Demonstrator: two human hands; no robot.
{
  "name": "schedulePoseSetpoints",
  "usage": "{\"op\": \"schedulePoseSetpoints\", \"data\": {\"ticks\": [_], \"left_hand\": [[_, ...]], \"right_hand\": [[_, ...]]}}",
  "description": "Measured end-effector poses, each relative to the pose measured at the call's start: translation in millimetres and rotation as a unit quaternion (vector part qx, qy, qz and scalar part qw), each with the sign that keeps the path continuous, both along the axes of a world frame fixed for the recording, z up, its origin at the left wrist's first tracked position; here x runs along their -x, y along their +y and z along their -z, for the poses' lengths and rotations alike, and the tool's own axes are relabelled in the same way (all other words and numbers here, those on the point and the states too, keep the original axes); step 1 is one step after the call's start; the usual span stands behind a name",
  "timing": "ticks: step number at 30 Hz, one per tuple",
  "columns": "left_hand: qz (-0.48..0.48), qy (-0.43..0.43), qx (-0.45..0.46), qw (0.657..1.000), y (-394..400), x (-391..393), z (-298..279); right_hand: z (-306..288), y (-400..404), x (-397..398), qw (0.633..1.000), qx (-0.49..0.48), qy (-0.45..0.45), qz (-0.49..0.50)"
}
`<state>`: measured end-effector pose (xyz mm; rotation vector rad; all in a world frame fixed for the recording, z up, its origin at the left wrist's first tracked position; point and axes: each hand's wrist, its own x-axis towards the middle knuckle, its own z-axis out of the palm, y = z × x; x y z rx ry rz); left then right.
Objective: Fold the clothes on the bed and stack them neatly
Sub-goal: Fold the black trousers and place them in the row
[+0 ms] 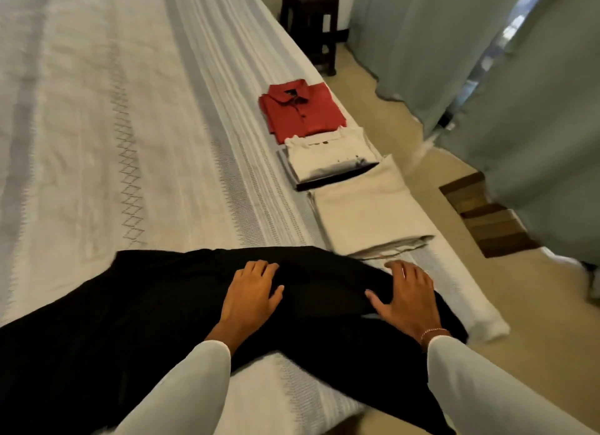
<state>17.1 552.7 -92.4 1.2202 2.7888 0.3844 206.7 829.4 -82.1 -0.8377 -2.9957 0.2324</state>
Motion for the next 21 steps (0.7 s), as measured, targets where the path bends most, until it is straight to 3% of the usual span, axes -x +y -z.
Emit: {"op": "schedulePoseSetpoints", "data": {"ticks": [5,8,12,14,16,18,21], "left_hand": [[0.032,-0.036,0.062,0.997,81.1,-16.0,1.2],[0.036,-0.009,0.057,0.998,127.1,-17.2,4.3],[0.041,0.009,0.026,0.999,163.6,-12.9,7.5],[0.035,-0.046,0.022,0.998,178.2,-7.3,0.8],[0.018,-0.114,0.03,0.993,182.7,-0.8,-8.0],[0.003,-0.147,0.087,0.985,183.1,4.8,-13.3],[-0.009,-0.222,0.12,0.968,182.2,13.6,-15.9]], "right_hand": [[8.7,56.2,-69.0,0.991,-0.007,-0.048,-0.126],[15.4,71.0,-77.5,0.984,0.001,-0.018,-0.177],[2.7,103.0,-61.7,0.976,0.182,0.028,-0.119],[-11.7,133.3,-50.1,0.95,0.289,0.016,-0.113],[-31.7,155.6,-36.9,0.931,0.326,0.003,-0.161],[-49.7,167.3,-29.6,0.932,0.304,0.018,-0.195],[-60.1,156.8,-35.3,0.953,0.073,0.119,-0.27]]}}
